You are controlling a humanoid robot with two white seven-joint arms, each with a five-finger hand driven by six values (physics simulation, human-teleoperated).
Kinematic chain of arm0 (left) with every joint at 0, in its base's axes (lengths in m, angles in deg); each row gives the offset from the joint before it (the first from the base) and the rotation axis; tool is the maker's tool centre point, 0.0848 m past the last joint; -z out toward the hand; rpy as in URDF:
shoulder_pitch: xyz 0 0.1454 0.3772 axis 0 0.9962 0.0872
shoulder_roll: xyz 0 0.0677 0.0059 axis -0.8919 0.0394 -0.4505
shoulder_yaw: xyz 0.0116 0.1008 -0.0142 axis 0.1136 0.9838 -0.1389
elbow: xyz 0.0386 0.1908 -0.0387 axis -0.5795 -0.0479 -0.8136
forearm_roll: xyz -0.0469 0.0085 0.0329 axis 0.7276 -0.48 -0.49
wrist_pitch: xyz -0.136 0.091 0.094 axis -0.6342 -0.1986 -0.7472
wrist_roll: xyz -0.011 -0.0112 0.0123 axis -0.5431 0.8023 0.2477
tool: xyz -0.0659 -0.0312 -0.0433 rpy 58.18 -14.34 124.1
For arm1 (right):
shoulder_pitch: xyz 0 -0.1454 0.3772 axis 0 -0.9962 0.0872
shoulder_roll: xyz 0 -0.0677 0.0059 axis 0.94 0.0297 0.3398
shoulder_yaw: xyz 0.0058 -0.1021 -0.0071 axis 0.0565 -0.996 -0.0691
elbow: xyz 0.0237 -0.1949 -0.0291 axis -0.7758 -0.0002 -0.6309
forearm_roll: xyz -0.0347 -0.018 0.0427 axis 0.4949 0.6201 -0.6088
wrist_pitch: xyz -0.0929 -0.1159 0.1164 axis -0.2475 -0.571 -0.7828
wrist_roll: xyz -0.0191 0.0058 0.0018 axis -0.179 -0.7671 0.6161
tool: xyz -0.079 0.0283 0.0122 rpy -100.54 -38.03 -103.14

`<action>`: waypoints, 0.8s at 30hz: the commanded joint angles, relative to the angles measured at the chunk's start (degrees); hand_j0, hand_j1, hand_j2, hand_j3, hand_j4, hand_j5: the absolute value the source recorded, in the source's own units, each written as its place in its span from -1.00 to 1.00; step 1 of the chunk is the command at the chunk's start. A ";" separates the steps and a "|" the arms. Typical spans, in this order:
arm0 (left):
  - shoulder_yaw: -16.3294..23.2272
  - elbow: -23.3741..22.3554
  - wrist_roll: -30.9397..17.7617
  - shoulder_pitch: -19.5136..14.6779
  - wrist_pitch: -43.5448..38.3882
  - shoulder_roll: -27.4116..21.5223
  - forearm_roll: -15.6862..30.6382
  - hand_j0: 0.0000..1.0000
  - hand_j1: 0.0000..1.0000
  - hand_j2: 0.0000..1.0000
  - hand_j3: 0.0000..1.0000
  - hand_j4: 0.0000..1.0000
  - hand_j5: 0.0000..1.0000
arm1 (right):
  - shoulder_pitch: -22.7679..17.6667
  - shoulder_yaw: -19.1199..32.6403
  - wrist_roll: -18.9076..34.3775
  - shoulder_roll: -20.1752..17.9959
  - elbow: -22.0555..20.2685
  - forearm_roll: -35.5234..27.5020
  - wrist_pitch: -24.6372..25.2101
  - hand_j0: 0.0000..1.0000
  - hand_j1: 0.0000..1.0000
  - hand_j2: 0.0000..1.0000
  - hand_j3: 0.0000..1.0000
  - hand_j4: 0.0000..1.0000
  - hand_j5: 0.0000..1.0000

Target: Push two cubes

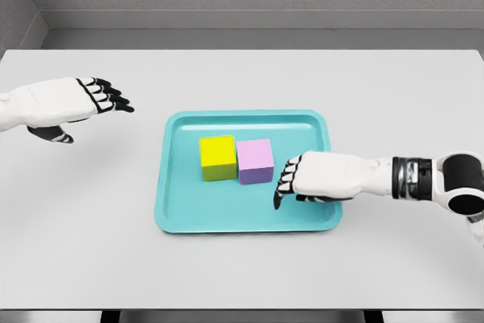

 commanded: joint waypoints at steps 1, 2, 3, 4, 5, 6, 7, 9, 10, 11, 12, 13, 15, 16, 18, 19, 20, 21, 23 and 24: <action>-0.08 -0.03 0.05 0.09 -0.13 -0.09 0.30 1.00 1.00 1.00 1.00 1.00 1.00 | 0.09 -0.99 -0.02 0.82 -0.04 -0.54 0.16 0.14 0.14 0.14 0.14 0.14 0.14; -0.08 -0.03 0.05 0.09 -0.13 -0.09 0.30 1.00 1.00 1.00 1.00 1.00 1.00 | 0.09 -1.08 -0.02 0.91 -0.04 -0.54 0.16 0.14 0.14 0.14 0.14 0.14 0.14; -0.08 -0.03 -0.04 0.09 -0.13 -0.09 0.30 1.00 1.00 1.00 1.00 1.00 1.00 | 0.09 -1.08 -0.02 1.00 -0.04 -0.36 0.16 0.14 0.14 0.14 0.14 0.14 0.14; -0.08 0.06 0.05 0.09 -0.13 -0.09 0.39 1.00 1.00 1.00 1.00 1.00 1.00 | 0.09 -1.08 -0.02 1.70 0.05 -0.01 0.16 0.14 0.14 0.14 0.14 0.14 0.14; -0.08 -0.03 0.05 0.00 -0.13 -0.09 0.57 1.00 1.00 1.00 1.00 1.00 1.00 | 0.09 -1.17 -0.02 2.23 0.05 0.16 0.16 0.14 0.14 0.14 0.14 0.14 0.14; -0.08 0.06 0.05 0.00 -0.13 -0.09 0.65 1.00 1.00 1.00 1.00 1.00 1.00 | 0.09 -1.17 -0.02 2.31 0.05 0.16 0.16 0.14 0.14 0.14 0.14 0.14 0.14; -0.08 0.06 0.05 0.00 -0.13 -0.09 0.65 1.00 1.00 1.00 1.00 1.00 1.00 | 0.09 -1.17 -0.02 2.32 0.05 0.25 0.16 0.14 0.14 0.14 0.14 0.14 0.14; -0.08 0.06 0.05 0.09 -0.13 -0.09 0.65 1.00 1.00 1.00 1.00 1.00 1.00 | 0.09 -1.43 -0.02 3.28 0.14 1.13 0.16 0.14 0.14 0.14 0.14 0.14 0.14; -0.08 0.06 -0.04 0.09 -0.13 -0.09 0.65 1.00 1.00 1.00 1.00 1.00 1.00 | 0.26 -2.31 -0.02 3.81 0.31 1.83 0.16 0.14 0.14 0.14 0.14 0.14 0.14; -0.08 0.15 0.05 0.09 -0.13 -0.17 0.65 1.00 1.00 1.00 1.00 1.00 1.00 | 0.26 -2.40 -0.02 3.98 0.49 2.36 0.16 0.14 0.14 0.14 0.14 0.14 0.14; -0.08 0.23 0.05 0.09 -0.13 -0.17 0.65 1.00 1.00 1.00 1.00 1.00 1.00 | 0.35 -2.40 -0.02 4.60 1.02 2.89 0.16 0.14 0.14 0.14 0.14 0.14 0.14; -0.08 0.24 -0.04 0.18 -0.13 -0.17 0.65 1.00 1.00 1.00 1.00 1.00 1.00 | 0.53 -2.40 -0.02 5.04 1.72 3.06 0.16 0.14 0.14 0.14 0.14 0.14 0.14; -0.08 0.24 -0.04 0.18 -0.13 -0.17 0.65 1.00 1.00 1.00 1.00 1.00 1.00 | 0.61 -2.40 -0.02 5.57 2.25 3.24 0.16 0.14 0.14 0.14 0.14 0.14 0.14; -0.08 0.32 -0.04 0.18 -0.13 -0.17 0.65 1.00 1.00 1.00 1.00 1.00 1.00 | 0.61 -2.40 -0.02 6.36 2.77 3.77 0.16 0.14 0.14 0.14 0.14 0.14 0.14; -0.08 0.41 -0.04 0.18 -0.13 -0.17 0.65 1.00 1.00 1.00 1.00 1.00 1.00 | 0.79 -2.40 -0.02 7.06 3.92 3.94 0.16 0.14 0.14 0.14 0.14 0.14 0.14; -0.08 0.41 -0.04 0.09 -0.13 -0.17 0.65 1.00 1.00 1.00 1.00 1.00 1.00 | 0.79 -2.40 -0.02 7.41 4.01 4.03 0.16 0.14 0.14 0.14 0.14 0.14 0.14; -0.08 0.41 -0.04 0.09 -0.13 -0.17 0.65 1.00 1.00 1.00 1.00 1.00 1.00 | 0.79 -2.40 -0.02 7.41 4.01 4.03 0.16 0.14 0.14 0.14 0.14 0.14 0.14; -0.08 0.41 0.05 0.09 -0.13 -0.17 0.65 1.00 1.00 1.00 1.00 1.00 1.00 | 0.97 -2.40 -0.02 7.41 4.01 4.03 0.16 0.14 0.14 0.14 0.14 0.14 0.14; -0.08 0.41 -0.04 0.09 -0.13 -0.17 0.65 1.00 1.00 1.00 1.00 1.00 1.00 | 1.32 -2.40 -0.02 7.41 4.71 4.12 0.16 0.14 0.14 0.14 0.14 0.14 0.14; -0.17 0.41 -0.04 0.09 -0.13 -0.17 0.65 1.00 1.00 1.00 1.00 1.00 1.00 | 1.93 -2.40 -0.02 7.50 5.59 4.12 0.16 0.14 0.14 0.14 0.14 0.14 0.14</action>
